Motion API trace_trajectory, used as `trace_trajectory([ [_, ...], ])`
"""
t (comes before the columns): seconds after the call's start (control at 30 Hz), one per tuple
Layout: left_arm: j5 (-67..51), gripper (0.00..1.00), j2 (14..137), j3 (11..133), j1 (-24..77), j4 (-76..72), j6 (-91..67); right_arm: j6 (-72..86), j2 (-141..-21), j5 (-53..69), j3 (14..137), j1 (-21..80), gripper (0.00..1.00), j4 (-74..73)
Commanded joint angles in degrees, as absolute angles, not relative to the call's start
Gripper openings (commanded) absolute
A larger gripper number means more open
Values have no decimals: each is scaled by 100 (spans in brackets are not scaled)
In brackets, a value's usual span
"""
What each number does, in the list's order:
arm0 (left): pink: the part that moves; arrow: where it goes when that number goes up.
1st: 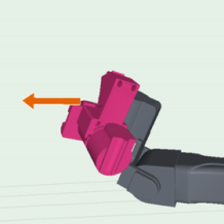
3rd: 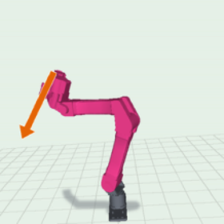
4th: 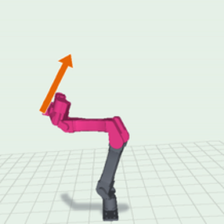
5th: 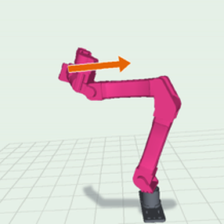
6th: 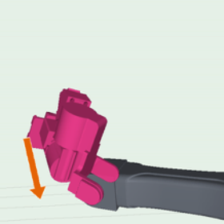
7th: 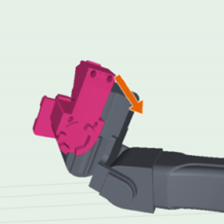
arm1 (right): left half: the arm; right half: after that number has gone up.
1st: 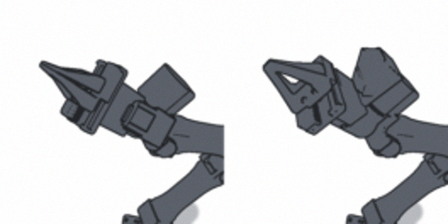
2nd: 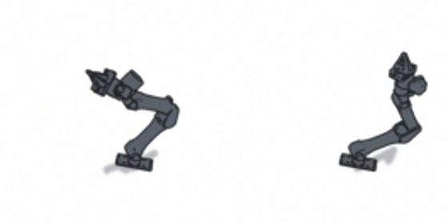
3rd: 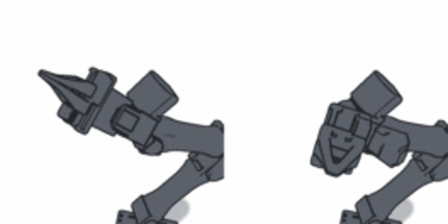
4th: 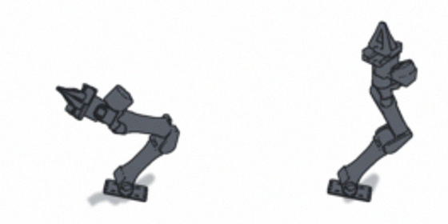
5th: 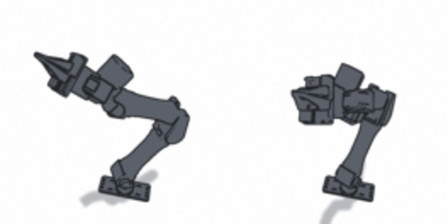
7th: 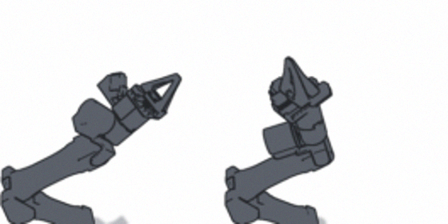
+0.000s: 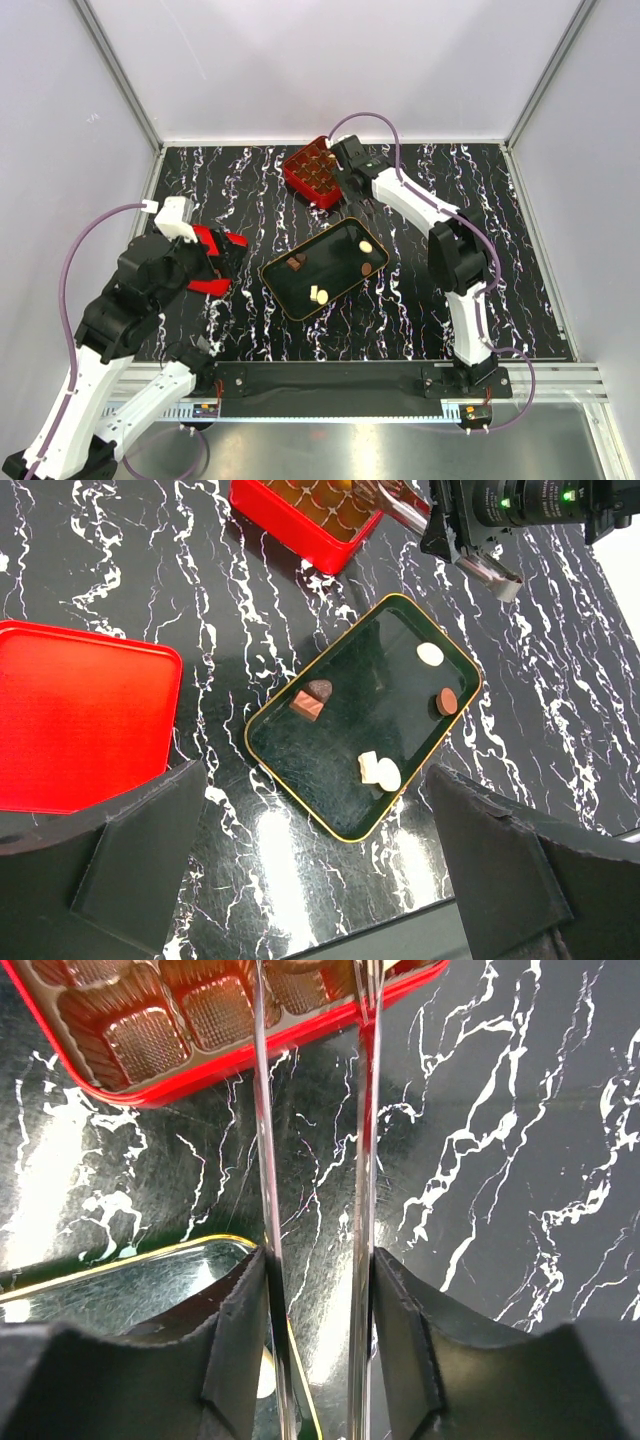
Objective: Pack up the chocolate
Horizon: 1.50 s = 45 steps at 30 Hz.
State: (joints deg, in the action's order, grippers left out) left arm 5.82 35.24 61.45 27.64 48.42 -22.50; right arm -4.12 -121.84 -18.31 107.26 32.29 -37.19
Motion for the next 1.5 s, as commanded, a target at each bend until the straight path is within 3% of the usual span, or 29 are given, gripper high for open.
trace_trajectory([
  [0.0, 562, 99, 3595, 6135, 2742, 4553, -2215, -483, -12287, -1767, 11047, 3182, 51, -3472],
  [0.4, 571, 99, 3542, 6311, 2742, 4728, -2153, -440, -11436, -1610, 11417, 3234, 52, -4350],
  [0.87, 606, 99, 3366, 6240, 2742, 4729, -2250, 193, -9028, -1468, 8421, 5219, 52, -4185],
  [1.1, 615, 99, 3366, 6302, 2742, 4808, -2294, 352, -8763, -819, 7323, 5738, 51, -3191],
  [1.47, 668, 99, 3384, 6328, 2742, 4852, -2285, 272, -9378, -1177, 7330, 5976, 51, -2953],
])
